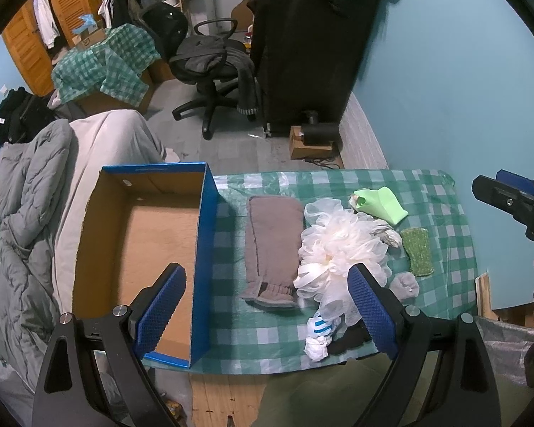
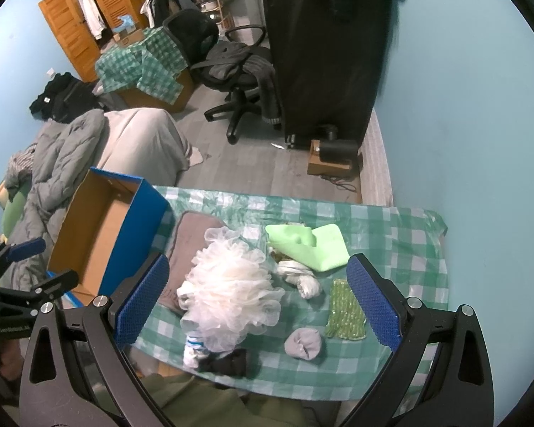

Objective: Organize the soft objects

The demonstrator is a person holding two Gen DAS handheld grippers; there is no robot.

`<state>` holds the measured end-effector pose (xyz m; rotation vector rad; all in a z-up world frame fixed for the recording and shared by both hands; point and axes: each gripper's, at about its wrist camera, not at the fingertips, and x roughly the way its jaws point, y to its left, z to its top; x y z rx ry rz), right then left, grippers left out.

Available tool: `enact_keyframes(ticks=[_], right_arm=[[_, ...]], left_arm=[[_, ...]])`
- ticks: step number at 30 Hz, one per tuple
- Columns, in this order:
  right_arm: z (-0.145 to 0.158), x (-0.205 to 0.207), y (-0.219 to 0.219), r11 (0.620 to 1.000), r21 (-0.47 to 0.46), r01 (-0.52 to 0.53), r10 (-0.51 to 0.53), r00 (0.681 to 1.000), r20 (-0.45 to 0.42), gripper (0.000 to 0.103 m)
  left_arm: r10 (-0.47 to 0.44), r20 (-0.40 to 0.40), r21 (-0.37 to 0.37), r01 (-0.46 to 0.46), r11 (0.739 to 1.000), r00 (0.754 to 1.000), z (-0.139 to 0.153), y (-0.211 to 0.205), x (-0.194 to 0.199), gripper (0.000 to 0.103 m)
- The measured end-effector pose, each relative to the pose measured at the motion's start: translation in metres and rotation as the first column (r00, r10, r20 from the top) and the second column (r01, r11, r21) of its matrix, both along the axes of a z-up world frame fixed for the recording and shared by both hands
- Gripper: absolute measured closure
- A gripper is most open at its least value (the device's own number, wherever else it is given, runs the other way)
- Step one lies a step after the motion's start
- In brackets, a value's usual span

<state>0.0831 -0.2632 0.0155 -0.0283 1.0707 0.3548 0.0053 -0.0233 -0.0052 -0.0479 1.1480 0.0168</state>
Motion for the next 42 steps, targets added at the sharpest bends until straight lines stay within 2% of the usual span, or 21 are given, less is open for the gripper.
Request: enact_keyframes(ticks=[29, 35, 42], right_arm=[[-0.005, 0.004, -0.002, 1.0, 0.0, -0.003, 0.003, 1.0, -0.013, 0.004], [-0.012, 0.001, -0.006, 1.0, -0.013, 0.003, -0.004, 1.0, -0.026, 0.004], [-0.025, -0.002, -0.034, 0.999, -0.02, 0.038, -0.038, 0.998, -0.047, 0.004]], left_arm=[[-0.015, -0.017, -0.01, 0.015, 1.0, 1.0, -0.004, -0.027, 0.017, 0.01], [-0.048, -0.036, -0.026, 0.047, 0.999, 0.998, -0.009, -0.033, 0.018, 0.01], [-0.108, -0.062, 0.001, 0.109, 0.994, 0.992, -0.026, -0.046, 0.026, 0.01]])
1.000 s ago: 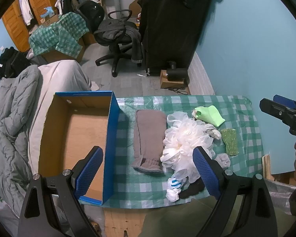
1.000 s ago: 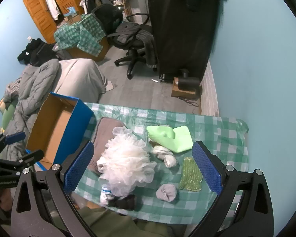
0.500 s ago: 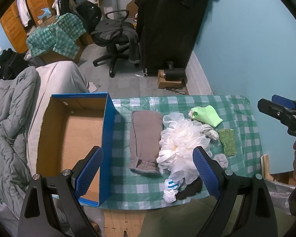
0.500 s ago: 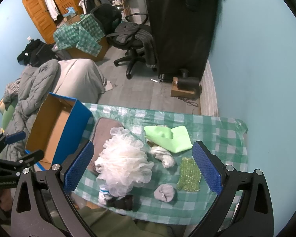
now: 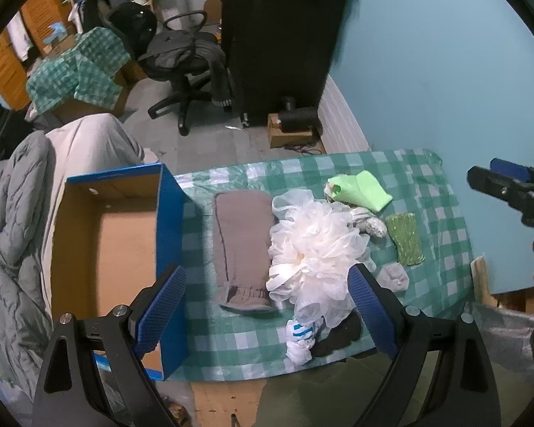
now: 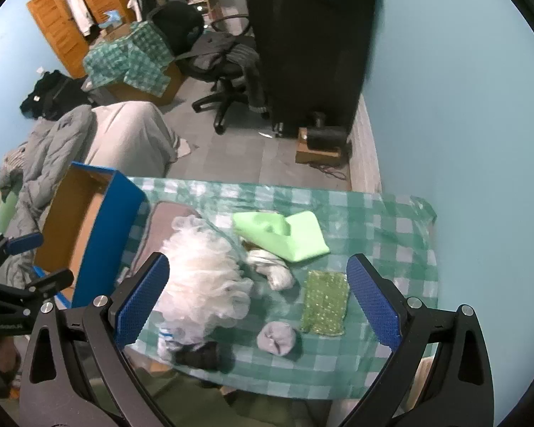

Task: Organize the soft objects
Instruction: 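Grasp the white mesh bath puff with left tool while right tool grasps green knitted scrubber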

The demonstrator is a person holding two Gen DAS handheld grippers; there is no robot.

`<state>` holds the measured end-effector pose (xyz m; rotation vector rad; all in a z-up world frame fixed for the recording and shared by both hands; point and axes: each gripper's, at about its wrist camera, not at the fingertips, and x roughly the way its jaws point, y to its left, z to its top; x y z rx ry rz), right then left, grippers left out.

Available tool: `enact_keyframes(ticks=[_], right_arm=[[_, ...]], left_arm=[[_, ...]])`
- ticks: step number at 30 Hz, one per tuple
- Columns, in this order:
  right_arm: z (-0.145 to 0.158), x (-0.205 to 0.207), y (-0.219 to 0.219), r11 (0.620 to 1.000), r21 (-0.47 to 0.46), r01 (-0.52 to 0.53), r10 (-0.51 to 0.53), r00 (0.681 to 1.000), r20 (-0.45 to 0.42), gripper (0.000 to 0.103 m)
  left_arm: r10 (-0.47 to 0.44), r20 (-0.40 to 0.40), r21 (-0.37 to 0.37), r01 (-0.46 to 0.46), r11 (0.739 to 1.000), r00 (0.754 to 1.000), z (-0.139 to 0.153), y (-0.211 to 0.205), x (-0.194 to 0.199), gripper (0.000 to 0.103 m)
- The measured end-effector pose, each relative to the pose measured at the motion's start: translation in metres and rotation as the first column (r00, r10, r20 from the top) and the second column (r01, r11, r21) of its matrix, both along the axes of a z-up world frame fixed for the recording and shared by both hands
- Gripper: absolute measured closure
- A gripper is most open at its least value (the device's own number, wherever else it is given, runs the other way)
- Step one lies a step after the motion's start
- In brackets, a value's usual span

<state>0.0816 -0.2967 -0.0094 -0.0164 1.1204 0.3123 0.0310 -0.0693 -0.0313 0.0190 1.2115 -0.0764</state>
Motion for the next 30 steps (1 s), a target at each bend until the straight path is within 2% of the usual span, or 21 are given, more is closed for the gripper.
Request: enact_keyframes(ticks=[9, 16, 25, 30], right_arm=[[-0.028, -0.001, -0.036, 0.998, -0.016, 0.064, -0.065, 0.997, -0.041, 0.004], [-0.066, 0.008, -0.066, 0.993, -0.047, 0.107, -0.111, 0.989, -0.099, 0.004], [-0.112, 0.011, -0.076, 0.995, -0.054, 0.088, -0.096, 0.983, -0.156, 0.004], [-0.134, 0.01, -0.073, 0.996, -0.057, 0.065, -0.074, 0.982, -0.175, 0.004]], left_arm=[[-0.041, -0.073, -0.026, 0.039, 0.999, 0.996, -0.035, -0.021, 0.016, 0.01], [-0.067, -0.129, -0.037, 0.063, 0.997, 0.989, -0.069, -0.037, 0.029, 0.01], [-0.067, -0.201, -0.092, 0.049, 0.995, 0.977, -0.109, -0.055, 0.04, 0.01], [-0.054, -0.242, -0.066, 0.039, 0.997, 0.969, -0.132, -0.066, 0.047, 0.01]])
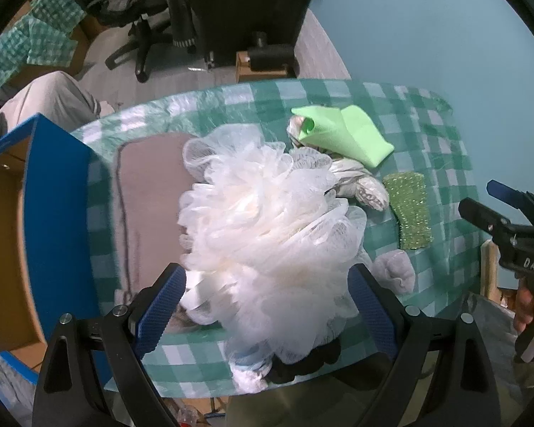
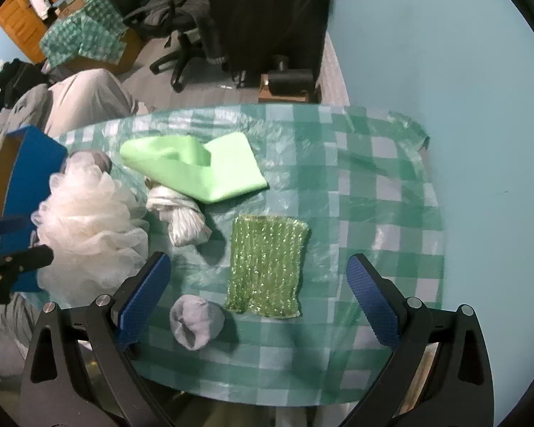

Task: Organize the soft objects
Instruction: 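Grasp the white mesh bath puff with left tool while right tool grasps green knitted scrubber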

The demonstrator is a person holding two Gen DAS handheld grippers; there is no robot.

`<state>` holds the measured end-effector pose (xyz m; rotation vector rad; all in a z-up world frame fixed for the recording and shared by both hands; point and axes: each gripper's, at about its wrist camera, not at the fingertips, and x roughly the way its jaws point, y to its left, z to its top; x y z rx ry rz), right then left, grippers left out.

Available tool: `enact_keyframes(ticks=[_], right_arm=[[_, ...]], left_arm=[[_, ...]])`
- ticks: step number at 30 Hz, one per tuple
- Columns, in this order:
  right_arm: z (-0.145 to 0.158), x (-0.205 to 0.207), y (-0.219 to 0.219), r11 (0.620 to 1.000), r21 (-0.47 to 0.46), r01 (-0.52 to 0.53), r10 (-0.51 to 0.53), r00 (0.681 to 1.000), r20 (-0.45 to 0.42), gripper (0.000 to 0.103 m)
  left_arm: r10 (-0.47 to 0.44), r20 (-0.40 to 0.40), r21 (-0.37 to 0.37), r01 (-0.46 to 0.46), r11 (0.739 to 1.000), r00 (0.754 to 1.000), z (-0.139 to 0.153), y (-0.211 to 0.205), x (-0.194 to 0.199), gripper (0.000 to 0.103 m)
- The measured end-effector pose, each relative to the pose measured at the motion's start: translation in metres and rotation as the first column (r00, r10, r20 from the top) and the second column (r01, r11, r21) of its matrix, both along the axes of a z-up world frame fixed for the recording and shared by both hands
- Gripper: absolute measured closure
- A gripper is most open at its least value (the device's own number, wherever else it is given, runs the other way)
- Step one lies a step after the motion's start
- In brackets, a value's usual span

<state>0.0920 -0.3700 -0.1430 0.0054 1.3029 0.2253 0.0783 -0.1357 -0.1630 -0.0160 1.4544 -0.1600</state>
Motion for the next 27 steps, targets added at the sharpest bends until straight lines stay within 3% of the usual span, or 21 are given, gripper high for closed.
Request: enact_keyframes(ticks=[9, 18, 25, 27], right_arm=[[-0.04, 0.005, -0.001, 1.0, -0.01, -0.012, 0.011, 0.998, -0.066, 0.004], [-0.075, 0.007, -0.003, 0.999, -0.026, -0.02, 0.016, 0.992, -0.129, 0.004], [-0.088, 0.008, 0.001, 0.998, -0.051, -0.021, 0.014, 0.991, -0.133, 0.004], [-0.091, 0.01, 0.004, 0.998, -0.06, -0.022, 0.014, 0.991, -0.13, 0.009]], left_arm=[[0.002, -0.068, 0.052, 0.002, 0.999, 0.998, -0.037, -0.019, 0.012, 0.01], [-0.04, -0.082, 0.163, 0.054, 0.985, 0.996, -0.067, -0.034, 0.018, 0.002], [-0.047, -0.068, 0.197, 0.06, 0.979, 0.997, -0.083, -0.032, 0.024, 0.001], [-0.04, -0.057, 0.196, 0.051, 0.979, 0.998, -0.083, -0.031, 0.024, 0.003]])
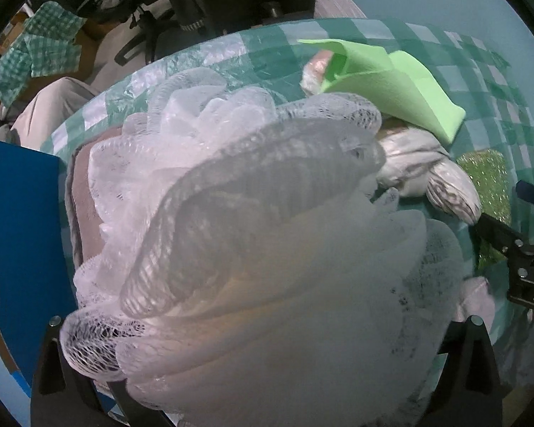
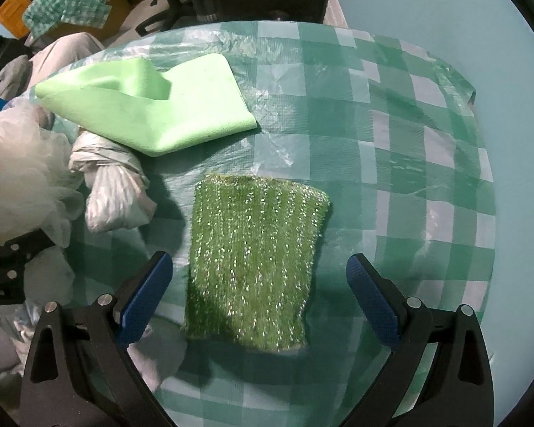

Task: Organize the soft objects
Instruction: 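Grasp the white mesh bath puff with left tool while right tool grasps green knitted scrubber, then carry the bath puff and green scrubber with both tools over the cardboard box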

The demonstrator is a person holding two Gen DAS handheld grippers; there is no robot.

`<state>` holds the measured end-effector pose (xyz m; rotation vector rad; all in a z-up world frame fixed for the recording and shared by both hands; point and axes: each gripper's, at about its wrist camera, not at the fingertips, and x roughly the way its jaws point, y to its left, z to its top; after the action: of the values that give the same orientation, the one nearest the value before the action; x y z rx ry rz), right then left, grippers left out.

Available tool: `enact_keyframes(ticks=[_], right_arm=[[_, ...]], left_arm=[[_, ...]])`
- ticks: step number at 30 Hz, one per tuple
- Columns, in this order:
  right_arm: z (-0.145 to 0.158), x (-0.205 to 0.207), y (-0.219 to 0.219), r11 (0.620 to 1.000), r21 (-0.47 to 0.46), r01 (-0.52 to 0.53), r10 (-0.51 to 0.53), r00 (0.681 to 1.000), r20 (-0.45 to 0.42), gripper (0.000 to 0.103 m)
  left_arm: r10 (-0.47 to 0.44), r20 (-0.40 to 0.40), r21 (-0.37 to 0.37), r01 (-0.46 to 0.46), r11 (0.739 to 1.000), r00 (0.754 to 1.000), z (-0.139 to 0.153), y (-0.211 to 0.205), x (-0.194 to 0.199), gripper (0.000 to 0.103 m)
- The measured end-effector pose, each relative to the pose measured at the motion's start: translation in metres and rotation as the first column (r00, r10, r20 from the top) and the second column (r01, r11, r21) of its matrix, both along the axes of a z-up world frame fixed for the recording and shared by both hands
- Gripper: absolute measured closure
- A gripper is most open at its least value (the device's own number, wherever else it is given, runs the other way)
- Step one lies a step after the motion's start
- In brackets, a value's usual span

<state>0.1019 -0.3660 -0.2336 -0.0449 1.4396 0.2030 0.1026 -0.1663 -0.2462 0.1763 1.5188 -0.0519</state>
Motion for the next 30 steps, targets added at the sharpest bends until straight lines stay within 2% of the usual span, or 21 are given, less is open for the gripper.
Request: enact_keyframes(ticks=[2, 5, 8, 11, 13, 16, 23, 30], right_arm=[[-0.006, 0.0, 0.002, 1.0, -0.014, -0.009, 0.009, 1.0, -0.015, 0.017], [-0.006, -0.002, 0.007, 0.999, -0.038, -0.032, 0.032, 0.999, -0.004, 0.02], [-0.004, -0.006, 0.012, 0.997, -0.056, -0.054, 0.055, 0.998, 0.005, 0.028], [-0.002, -0.008, 0.015, 0.997, -0.057, -0.06, 0.061, 0.998, 0.019, 0.047], [0.0, -0.008, 0.015, 0.997, -0.053, -0.061, 0.063, 0.998, 0.031, 0.073], [0.003, -0.005, 0.008, 0.999, -0.006, -0.042, 0.042, 0.999, 0.014, 0.081], [0.015, 0.004, -0.008, 0.998, 0.056, -0.018, 0.018, 1.0, 0.012, 0.084], [0.042, -0.008, 0.0, 0.995, 0.086, -0.041, 0.038, 0.999, 0.038, 0.084]], left_arm=[[-0.01, 0.002, 0.009, 0.01, 1.0, 1.0, 0.003, 0.003, -0.002, 0.01], [-0.027, 0.017, 0.022, 0.027, 0.999, 0.999, 0.008, 0.003, -0.005, 0.021], [-0.027, 0.032, 0.025, 0.027, 0.999, 0.999, 0.013, 0.005, -0.009, 0.032], [-0.026, 0.052, 0.013, 0.025, 1.0, 0.998, 0.021, 0.007, -0.013, 0.041], [-0.031, 0.066, 0.003, 0.031, 1.0, 0.997, 0.026, 0.009, -0.017, 0.044], [-0.031, 0.082, -0.023, 0.033, 0.999, 0.996, 0.034, 0.013, -0.022, 0.046], [0.013, 0.119, -0.102, -0.001, 0.995, 0.993, 0.054, 0.025, -0.027, 0.046], [0.018, 0.163, -0.128, 0.003, 0.992, 0.986, 0.079, 0.031, -0.026, 0.046]])
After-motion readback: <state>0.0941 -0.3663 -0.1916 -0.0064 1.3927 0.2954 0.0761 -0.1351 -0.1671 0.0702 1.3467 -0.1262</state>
